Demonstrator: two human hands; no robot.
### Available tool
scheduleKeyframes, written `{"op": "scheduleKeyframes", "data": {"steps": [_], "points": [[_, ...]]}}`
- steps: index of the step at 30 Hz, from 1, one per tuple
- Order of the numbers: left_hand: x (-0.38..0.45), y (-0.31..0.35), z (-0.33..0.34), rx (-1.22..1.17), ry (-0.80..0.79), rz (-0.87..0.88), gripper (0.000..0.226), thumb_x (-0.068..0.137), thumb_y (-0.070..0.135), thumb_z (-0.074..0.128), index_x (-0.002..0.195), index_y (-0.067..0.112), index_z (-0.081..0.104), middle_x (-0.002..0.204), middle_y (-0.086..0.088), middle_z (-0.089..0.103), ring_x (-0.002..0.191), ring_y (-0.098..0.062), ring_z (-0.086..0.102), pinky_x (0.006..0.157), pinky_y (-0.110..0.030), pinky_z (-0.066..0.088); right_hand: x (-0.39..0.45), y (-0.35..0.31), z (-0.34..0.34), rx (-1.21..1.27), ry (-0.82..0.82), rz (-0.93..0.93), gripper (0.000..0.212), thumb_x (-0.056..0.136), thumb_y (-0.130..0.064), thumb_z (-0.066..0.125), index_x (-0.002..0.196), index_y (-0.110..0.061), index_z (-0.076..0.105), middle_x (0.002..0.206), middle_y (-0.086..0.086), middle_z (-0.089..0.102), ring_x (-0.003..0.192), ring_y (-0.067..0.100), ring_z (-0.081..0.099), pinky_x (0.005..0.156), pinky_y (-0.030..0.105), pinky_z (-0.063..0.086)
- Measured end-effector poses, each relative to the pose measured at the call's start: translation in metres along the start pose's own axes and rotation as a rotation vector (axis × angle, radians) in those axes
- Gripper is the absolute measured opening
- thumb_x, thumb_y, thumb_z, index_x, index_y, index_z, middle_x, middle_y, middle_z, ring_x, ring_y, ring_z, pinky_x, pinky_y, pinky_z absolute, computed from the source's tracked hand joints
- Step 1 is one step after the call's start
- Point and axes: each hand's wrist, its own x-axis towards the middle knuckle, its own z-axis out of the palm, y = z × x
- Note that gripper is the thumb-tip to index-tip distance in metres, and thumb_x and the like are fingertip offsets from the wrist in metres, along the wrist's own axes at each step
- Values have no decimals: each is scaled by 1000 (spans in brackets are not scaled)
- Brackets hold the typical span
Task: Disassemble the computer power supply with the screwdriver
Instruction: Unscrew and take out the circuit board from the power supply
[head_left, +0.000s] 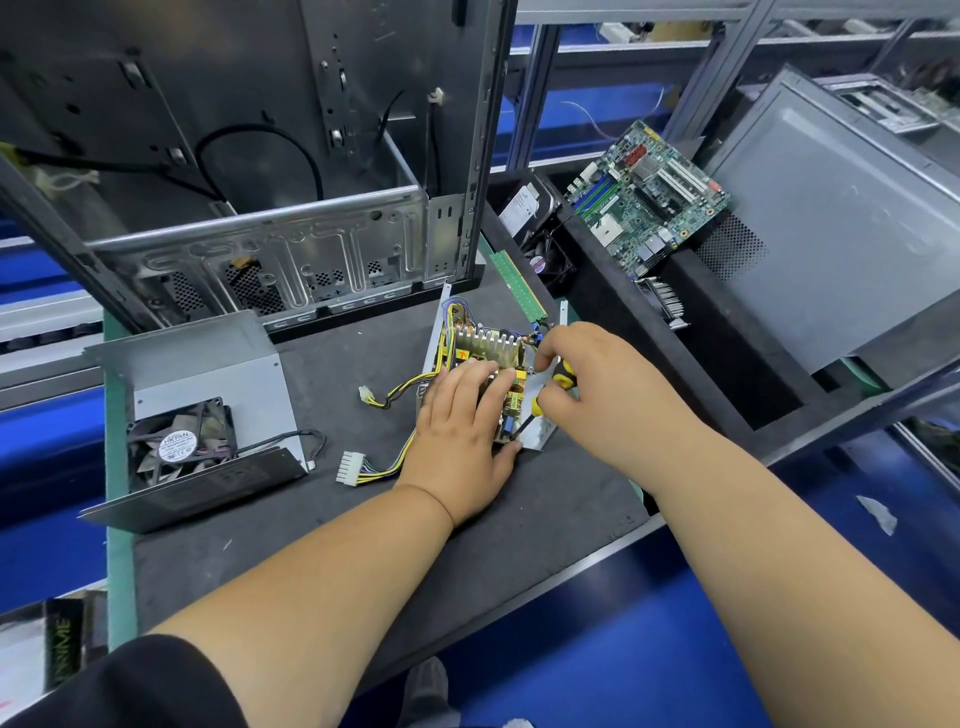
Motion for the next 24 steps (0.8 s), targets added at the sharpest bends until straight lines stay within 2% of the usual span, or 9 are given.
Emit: {"op": "scheduleKeyframes", "data": {"steps": [3,6,10,12,18,21,24], "points": [[0,0,0,-1,16,5,78,73,37,75,142,14,45,141,-8,41,135,-30,30,121,-36,2,0,-2,0,-116,1,-19,12,93,-25,53,98,-16,60,88,-1,53,78,21,48,61,33,31],[0,0,0,-9,12,5,80,73,36,75,142,16,38,141,-9,42,135,-30,29,120,-36,3,2,-4,0,-251,7,-3,28,100,-44,45,94,-21,57,79,-1,56,77,24,54,59,34,39],[0,0,-1,-8,-12,-6,78,74,37,74,142,16,43,142,-8,42,137,-29,30,121,-37,3,3,-5,1,-125,0,20,17,99,-32,52,107,-19,59,84,2,58,78,25,53,66,38,47],[0,1,-2,-12,-8,-3,78,73,37,74,142,16,45,142,-7,43,137,-29,30,121,-36,3,2,-5,1,-73,11,21,19,96,-27,57,113,-18,56,92,2,59,82,25,54,70,38,47],[1,1,-2,-4,21,8,79,70,34,77,140,13,48,140,-9,46,134,-29,30,121,-34,1,0,-1,1,-10,24,6,18,87,-16,59,104,-12,59,95,2,53,81,22,49,70,37,40],[1,2,-2,-3,13,7,79,70,34,78,140,14,47,140,-9,46,135,-28,30,121,-36,3,-1,-2,1,-70,11,16,14,93,-29,55,99,-17,56,88,1,53,80,25,53,66,37,45],[1,2,-3,-6,12,4,80,70,34,78,139,15,43,140,-10,46,134,-29,30,120,-36,4,3,-4,-1,-193,-18,46,29,100,-48,44,94,-21,54,81,1,56,77,24,56,60,35,44]]}}
